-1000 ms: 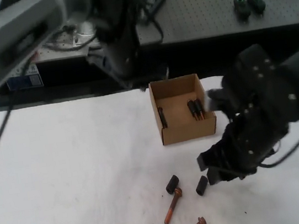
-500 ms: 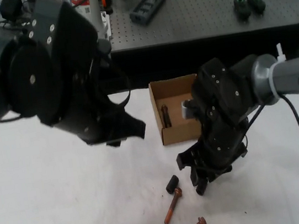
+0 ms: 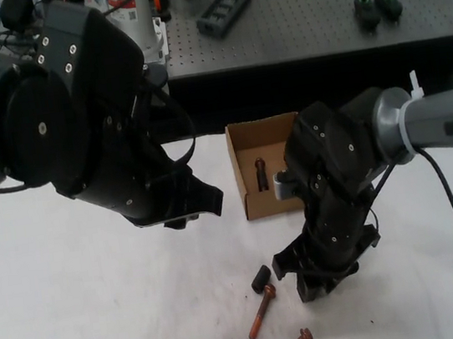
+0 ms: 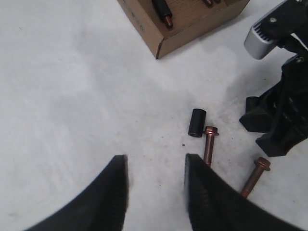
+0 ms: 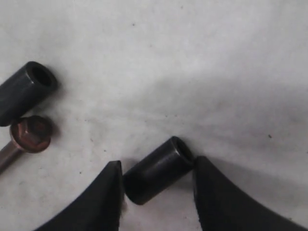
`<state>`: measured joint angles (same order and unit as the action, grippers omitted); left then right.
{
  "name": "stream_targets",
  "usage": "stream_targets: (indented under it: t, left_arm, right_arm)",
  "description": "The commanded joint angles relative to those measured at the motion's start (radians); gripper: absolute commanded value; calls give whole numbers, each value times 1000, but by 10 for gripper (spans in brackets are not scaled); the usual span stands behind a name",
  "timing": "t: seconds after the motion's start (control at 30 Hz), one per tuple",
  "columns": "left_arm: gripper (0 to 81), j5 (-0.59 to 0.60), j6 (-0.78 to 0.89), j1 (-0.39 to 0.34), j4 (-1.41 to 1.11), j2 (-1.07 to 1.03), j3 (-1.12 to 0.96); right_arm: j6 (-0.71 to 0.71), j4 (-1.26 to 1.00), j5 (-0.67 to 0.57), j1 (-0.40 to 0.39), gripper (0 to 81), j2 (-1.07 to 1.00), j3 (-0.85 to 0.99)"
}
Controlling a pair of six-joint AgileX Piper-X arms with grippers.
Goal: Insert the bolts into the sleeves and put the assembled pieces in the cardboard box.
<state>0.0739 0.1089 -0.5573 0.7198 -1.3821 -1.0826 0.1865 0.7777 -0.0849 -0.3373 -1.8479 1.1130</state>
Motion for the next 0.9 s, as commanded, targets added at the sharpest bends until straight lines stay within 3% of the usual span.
stream_targets:
  t: [0.0,0.87]
  left_arm:
    - [284,10,11,-2,-10,12,-2]
    - [284,29,11,-2,-10,12,-2]
  right_arm:
    - [-8,1,2,-3,315,-7,10]
    - [-8,-51,-27,-3,312,-32,10]
